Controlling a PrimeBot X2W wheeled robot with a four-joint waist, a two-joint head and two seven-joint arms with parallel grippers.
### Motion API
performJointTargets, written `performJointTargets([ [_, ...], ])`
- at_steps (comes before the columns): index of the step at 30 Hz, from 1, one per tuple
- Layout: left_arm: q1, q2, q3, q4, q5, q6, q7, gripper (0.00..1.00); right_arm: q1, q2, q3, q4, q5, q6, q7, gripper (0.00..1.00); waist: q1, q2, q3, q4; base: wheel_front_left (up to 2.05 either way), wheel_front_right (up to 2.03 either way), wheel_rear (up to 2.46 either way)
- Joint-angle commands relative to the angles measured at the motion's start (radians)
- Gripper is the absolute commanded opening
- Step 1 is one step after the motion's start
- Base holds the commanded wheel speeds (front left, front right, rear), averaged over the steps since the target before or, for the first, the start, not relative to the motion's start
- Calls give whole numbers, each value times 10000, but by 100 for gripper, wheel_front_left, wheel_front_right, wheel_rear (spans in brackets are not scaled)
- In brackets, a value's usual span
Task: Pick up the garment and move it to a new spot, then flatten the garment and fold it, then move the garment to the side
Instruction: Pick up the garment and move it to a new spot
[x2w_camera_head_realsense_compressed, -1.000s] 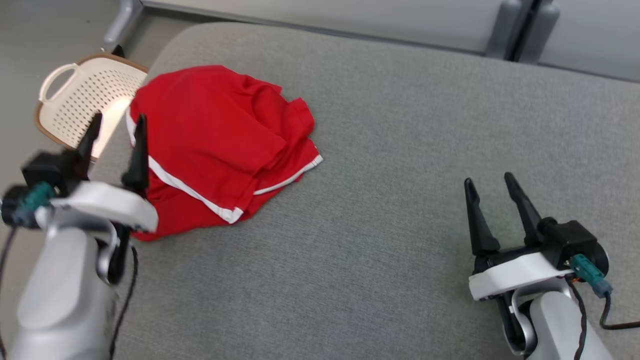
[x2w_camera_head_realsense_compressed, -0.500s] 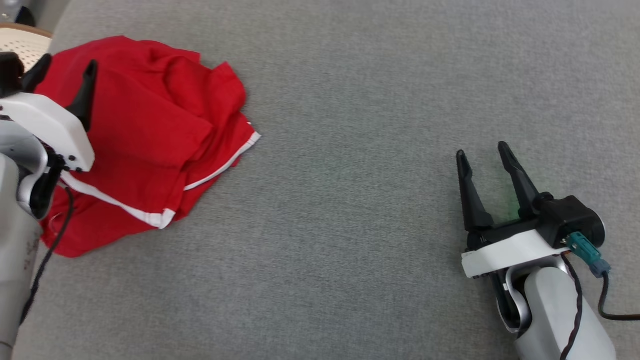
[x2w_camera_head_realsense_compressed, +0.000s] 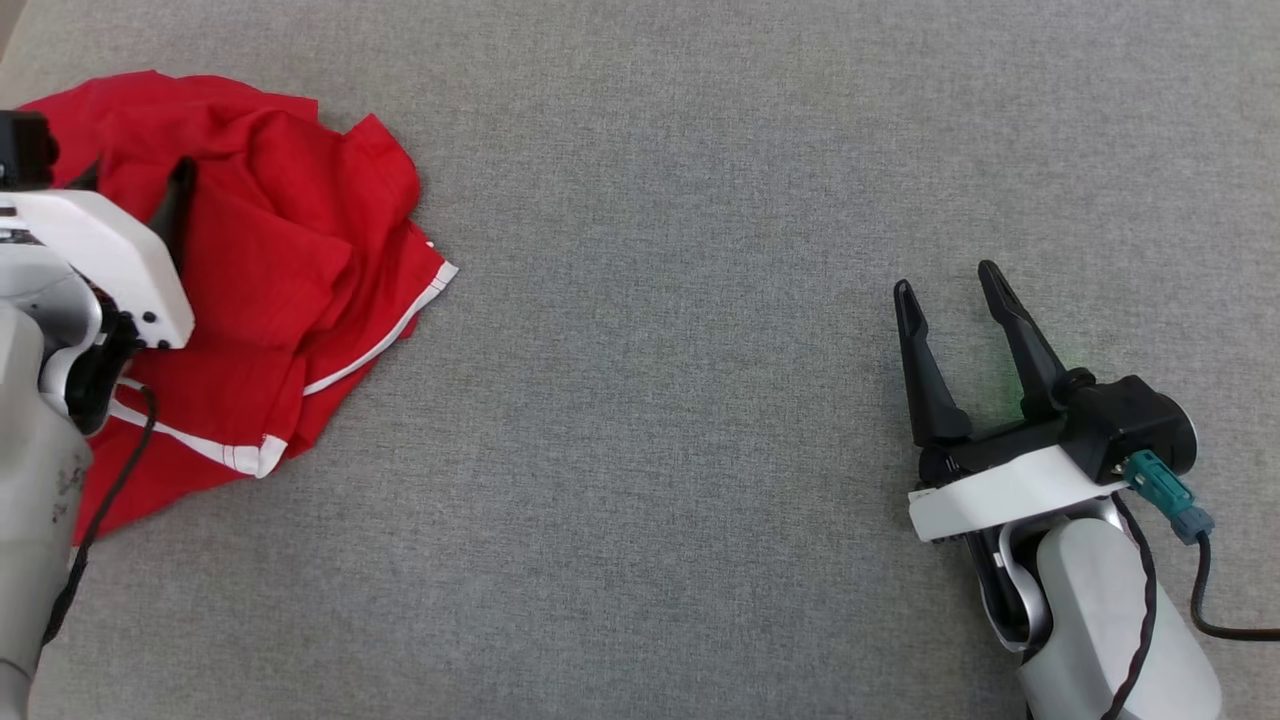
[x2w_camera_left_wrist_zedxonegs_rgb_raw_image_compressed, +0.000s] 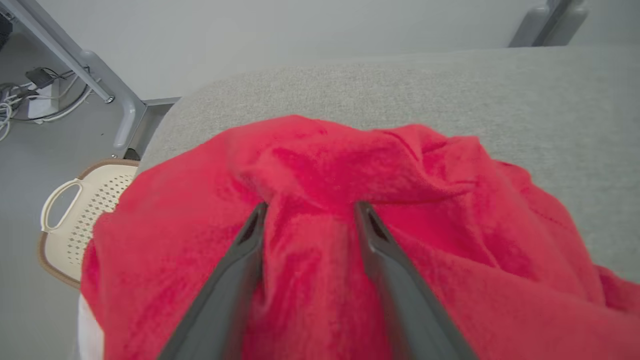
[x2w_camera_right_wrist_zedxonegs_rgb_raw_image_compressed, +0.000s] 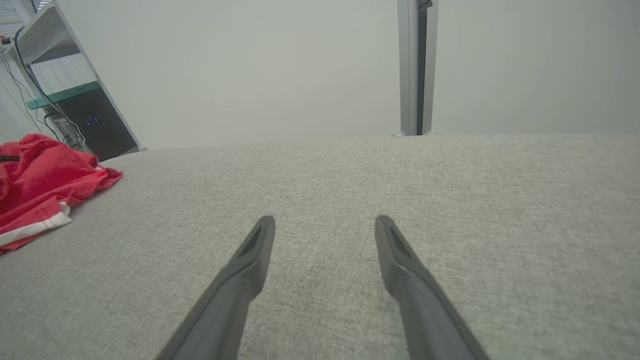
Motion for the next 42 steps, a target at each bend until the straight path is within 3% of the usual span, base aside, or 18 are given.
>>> performJointTargets([
  [1, 41, -34, -108, -145, -480, -7, 57, 0, 92, -115, -21, 199, -11, -19, 18, 100, -1, 0, -15, 9, 0, 0, 0],
  [10, -396, 624, -725, -265, -684, -7, -1487, 0, 171, -59, 39, 251, 75, -19, 13, 100, -1, 0, -477, 128, 0, 0, 0],
  [16, -674, 551, -728, -782, -846, -7, -2370, 0, 373, -2, 49, 314, 328, -18, 5, 100, -1, 0, -1226, 215, 0, 0, 0],
  [22, -726, 267, -911, -2063, -1088, -8, -2510, 0, 647, 29, 16, 315, 632, -18, 4, 100, -1, 0, -1997, 213, 0, 0, 0],
  [28, -434, -367, -859, -3623, -1666, 319, -1921, 0, 752, 38, -211, 153, 919, -18, 4, 100, -1, 0, -2507, -30, 0, 0, 0],
  [33, -203, -1030, -990, -4763, -2019, 980, -1323, 0, 825, 52, -215, 12, 1292, -16, 4, 100, -1, 0, -2684, -417, 0, 0, 0],
  [37, 271, -1893, -1297, -5186, -2188, 1514, -1071, 0, 834, 46, -55, -103, 1560, -16, 4, 100, -1, 0, -2668, -857, 0, 0, 0],
  [42, 801, -3094, -1720, -4677, -2269, 2016, -1409, 0, 670, 48, 300, -109, 1879, -10, 2, 100, -1, 0, -2518, -1778, 0, 0, 0],
])
